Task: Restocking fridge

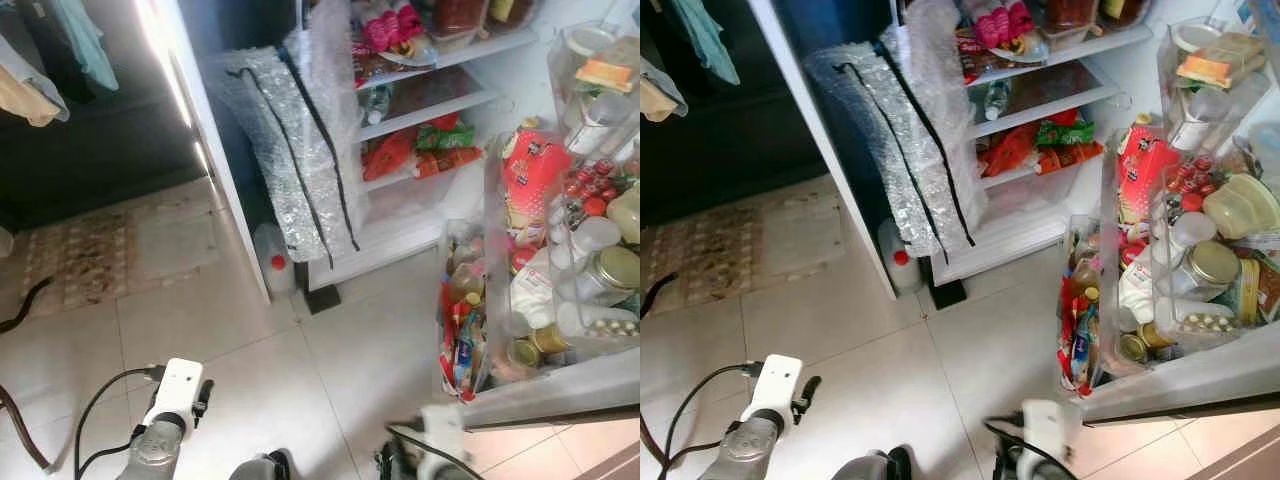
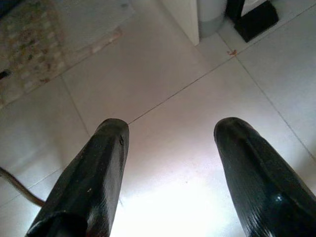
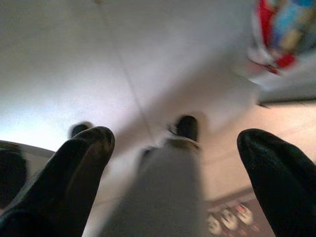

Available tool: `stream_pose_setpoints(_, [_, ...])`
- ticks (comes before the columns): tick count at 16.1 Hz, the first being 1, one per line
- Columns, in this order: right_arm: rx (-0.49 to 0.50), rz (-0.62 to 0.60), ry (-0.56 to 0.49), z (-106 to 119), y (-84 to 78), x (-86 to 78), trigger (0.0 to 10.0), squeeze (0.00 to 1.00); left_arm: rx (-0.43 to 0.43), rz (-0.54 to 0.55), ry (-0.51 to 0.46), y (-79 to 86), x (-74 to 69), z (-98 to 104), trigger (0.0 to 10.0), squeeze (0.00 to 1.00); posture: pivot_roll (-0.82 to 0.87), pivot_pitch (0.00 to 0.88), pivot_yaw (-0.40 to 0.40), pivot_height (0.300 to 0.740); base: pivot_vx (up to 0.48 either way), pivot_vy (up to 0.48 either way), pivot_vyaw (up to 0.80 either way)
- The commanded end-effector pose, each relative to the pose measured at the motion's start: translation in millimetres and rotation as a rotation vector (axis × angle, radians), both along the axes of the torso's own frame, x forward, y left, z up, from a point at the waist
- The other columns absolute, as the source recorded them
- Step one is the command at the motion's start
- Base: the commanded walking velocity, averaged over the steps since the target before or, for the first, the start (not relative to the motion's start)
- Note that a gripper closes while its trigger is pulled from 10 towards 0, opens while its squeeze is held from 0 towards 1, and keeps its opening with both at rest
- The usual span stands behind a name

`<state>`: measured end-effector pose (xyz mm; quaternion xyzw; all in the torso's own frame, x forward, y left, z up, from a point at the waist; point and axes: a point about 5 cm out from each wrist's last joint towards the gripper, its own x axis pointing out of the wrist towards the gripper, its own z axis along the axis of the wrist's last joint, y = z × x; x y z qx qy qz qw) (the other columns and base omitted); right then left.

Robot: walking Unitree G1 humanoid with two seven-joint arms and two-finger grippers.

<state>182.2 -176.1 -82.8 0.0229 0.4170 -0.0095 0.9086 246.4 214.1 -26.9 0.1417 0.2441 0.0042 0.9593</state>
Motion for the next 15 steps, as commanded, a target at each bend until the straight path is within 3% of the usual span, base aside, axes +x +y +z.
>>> stream_pose_setpoints(1, [0.009,-0.026,0.057,-7.8,-2.1,-16.4,10.0,0.0,0.004,0.01,0.05,1.9,-10.7,-9.0,10.0,0.0,-0.06,0.239,0.024,0.74,0.0,0.0,0.0])
stream_pose_setpoints(4, [0.01,-0.029,0.075,-9.1,-1.2,-18.1,10.0,0.0,0.015,0.035,0.086,9.5,-15.9,-12.5,10.0,0.0,-0.06,0.234,0.027,0.74,0.0,0.0,0.0])
stream_pose_setpoints(7, [0.007,-0.032,0.069,-8.7,15.5,-13.9,10.0,0.0,0.016,0.048,0.109,13.3,-20.7,-15.5,10.0,0.0,-0.06,0.23,0.029,0.74,0.0,0.0,0.0])
stream_pose_setpoints(9, [-0.03,-0.041,0.128,-11.6,23.5,-16.4,10.0,0.0,0.015,0.048,0.105,12.8,-20.4,-15.2,10.0,0.0,-0.06,0.225,0.026,0.74,0.0,0.0,0.0])
stream_pose_setpoints(11, [-0.037,-0.187,0.248,-20.5,37.2,-36.9,10.0,0.0,0.013,0.045,0.103,10.8,-19.4,-15.1,10.0,0.0,-0.06,0.218,0.028,0.74,0.0,0.0,0.0])
stream_pose_setpoints(13, [-0.017,-0.223,0.269,-22.5,44.7,-43.4,10.0,0.0,0.012,0.043,0.099,10.3,-18.4,-14.5,10.0,0.0,-0.06,0.215,0.028,0.74,0.0,0.0,0.0])
stream_pose_setpoints(14, [-0.022,-0.249,0.273,-22.3,57.9,-46.1,10.0,0.0,0.013,0.04,0.097,10.5,-18.0,-14.1,10.0,0.0,-0.07,0.212,0.03,0.74,0.0,0.0,0.0])
stream_pose_setpoints(15, [-0.043,-0.286,0.258,-23.2,33.3,-46.7,10.0,0.0,0.013,0.039,0.097,10.5,-17.9,-14.0,10.0,0.0,-0.07,0.211,0.03,0.74,0.0,0.0,0.0])
